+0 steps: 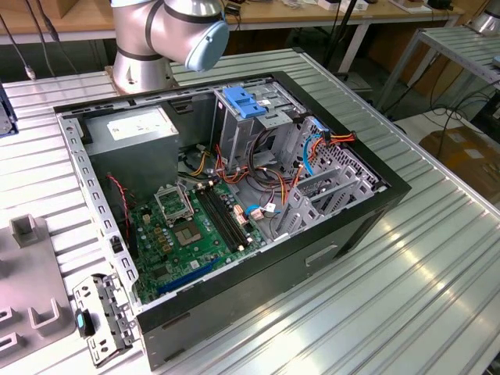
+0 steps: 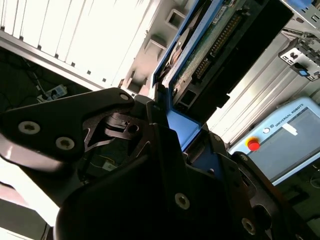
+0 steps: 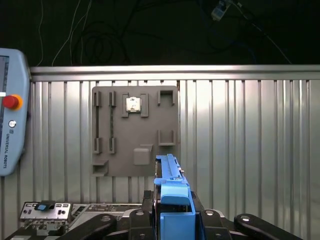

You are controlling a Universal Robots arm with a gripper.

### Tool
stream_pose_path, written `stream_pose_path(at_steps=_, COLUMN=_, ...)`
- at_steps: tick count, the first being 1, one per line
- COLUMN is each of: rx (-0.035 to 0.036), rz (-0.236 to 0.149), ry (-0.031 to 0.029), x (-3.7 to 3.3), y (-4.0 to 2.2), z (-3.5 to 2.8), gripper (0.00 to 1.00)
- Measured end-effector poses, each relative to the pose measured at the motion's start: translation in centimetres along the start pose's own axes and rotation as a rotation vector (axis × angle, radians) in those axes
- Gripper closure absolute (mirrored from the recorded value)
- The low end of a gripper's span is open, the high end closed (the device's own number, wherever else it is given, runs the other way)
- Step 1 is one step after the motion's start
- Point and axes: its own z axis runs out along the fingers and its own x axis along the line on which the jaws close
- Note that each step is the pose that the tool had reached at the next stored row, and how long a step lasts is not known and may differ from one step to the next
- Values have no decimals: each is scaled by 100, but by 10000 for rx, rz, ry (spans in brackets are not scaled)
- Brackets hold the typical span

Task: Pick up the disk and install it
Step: 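Pick up the disk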

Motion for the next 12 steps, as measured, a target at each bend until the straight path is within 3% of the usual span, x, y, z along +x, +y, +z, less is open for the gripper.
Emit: stream_pose_path(at_steps=12, rx=0, rz=0, ry=0, x=98, y=-50, z=2, gripper=63)
